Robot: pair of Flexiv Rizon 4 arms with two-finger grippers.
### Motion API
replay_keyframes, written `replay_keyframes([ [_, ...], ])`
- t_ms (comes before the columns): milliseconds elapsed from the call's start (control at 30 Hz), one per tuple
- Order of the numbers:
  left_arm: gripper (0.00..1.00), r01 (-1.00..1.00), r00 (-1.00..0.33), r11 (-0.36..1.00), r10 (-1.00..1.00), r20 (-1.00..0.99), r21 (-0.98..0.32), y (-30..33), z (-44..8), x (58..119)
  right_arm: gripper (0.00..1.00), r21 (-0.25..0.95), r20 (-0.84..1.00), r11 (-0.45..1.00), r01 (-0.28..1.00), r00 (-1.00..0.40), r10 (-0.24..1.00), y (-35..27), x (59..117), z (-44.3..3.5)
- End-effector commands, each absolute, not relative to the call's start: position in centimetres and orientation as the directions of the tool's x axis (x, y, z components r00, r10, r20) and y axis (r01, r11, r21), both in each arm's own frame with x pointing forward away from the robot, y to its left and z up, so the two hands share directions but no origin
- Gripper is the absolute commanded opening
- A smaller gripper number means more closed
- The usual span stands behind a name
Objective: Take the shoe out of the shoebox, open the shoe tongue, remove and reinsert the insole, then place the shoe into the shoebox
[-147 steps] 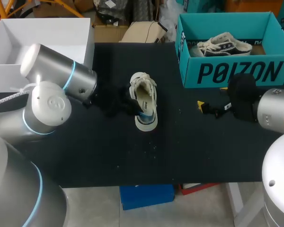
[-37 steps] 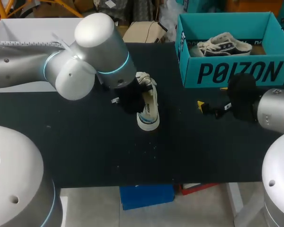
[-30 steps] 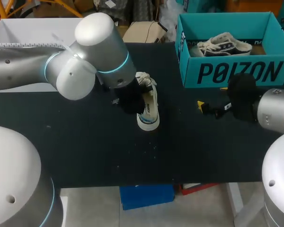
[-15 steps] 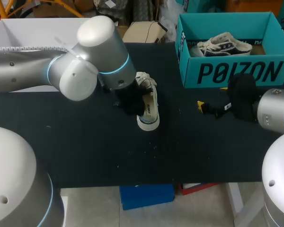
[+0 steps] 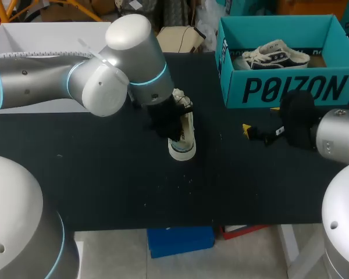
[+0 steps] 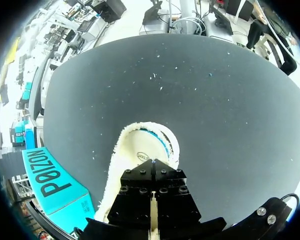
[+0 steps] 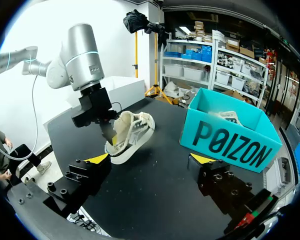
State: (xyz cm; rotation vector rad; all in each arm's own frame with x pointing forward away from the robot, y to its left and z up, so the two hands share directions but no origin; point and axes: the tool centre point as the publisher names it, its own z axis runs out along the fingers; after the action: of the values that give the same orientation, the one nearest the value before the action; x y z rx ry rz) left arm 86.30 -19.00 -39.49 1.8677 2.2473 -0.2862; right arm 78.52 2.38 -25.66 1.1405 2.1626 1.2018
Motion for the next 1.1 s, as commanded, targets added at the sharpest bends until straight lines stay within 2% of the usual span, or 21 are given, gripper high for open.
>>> replay_keyframes([
  [33, 0.00, 0.984, -0.177, 0.175, 0.947, -0.270, -0.030, -19.8, -40.6, 86.7, 1.00, 0.839, 0.033, 0.292, 0.459, -0.578, 0.815, 2.4, 78.5, -25.7],
  [467, 0.00, 0.984, -0.180, 0.171, 0.953, -0.245, -0.057, -20.6, -42.8, 87.2, 1.00, 0.839, 0.033, 0.292, 0.459, -0.578, 0.815, 2.4, 78.5, -25.7],
  [833, 0.00, 0.977, -0.208, 0.208, 0.875, -0.437, -0.049, -19.5, -36.7, 87.2, 1.00, 0.839, 0.033, 0.292, 0.459, -0.578, 0.815, 2.4, 78.5, -25.7],
  [1100, 0.00, 0.945, -0.271, 0.326, 0.768, -0.580, -0.010, -17.8, -32.9, 88.2, 1.00, 0.839, 0.033, 0.292, 0.459, -0.578, 0.815, 2.4, 78.5, -25.7],
])
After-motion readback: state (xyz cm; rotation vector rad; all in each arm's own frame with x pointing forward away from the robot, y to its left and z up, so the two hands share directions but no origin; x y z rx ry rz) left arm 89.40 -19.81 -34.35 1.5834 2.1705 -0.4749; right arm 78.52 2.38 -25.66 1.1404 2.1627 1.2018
